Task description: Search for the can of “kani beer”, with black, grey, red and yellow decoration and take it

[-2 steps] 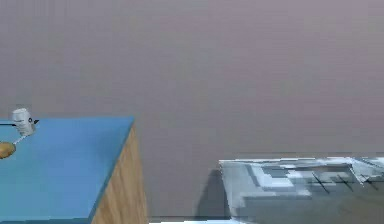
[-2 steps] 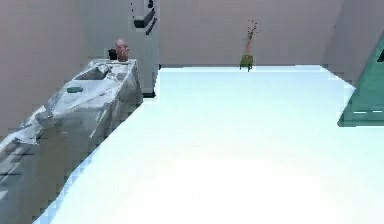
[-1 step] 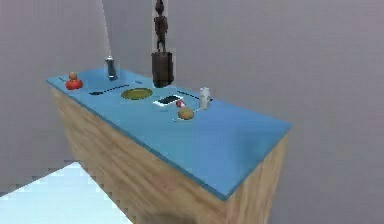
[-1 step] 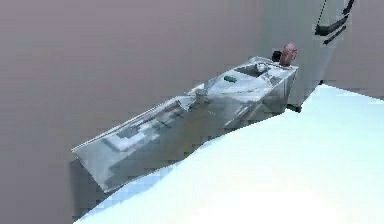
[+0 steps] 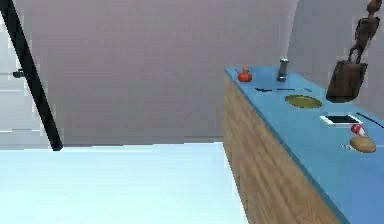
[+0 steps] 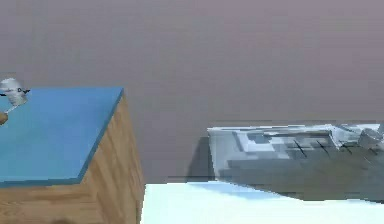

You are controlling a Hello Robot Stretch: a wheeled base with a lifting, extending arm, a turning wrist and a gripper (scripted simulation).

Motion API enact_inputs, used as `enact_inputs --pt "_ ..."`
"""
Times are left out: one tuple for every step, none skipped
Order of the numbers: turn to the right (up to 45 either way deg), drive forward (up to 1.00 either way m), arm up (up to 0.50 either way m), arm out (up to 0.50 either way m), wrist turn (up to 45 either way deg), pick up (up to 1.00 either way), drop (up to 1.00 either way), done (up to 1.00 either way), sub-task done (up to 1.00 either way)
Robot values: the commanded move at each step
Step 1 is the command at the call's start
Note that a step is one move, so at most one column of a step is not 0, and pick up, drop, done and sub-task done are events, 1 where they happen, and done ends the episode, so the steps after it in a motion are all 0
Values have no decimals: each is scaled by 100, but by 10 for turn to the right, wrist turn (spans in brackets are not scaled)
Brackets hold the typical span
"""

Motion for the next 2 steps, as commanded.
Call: enact_inputs --pt "-360 0 0 0 0 0 0 0 0" --pt "450 0 0 0 0 0 0 0 0"
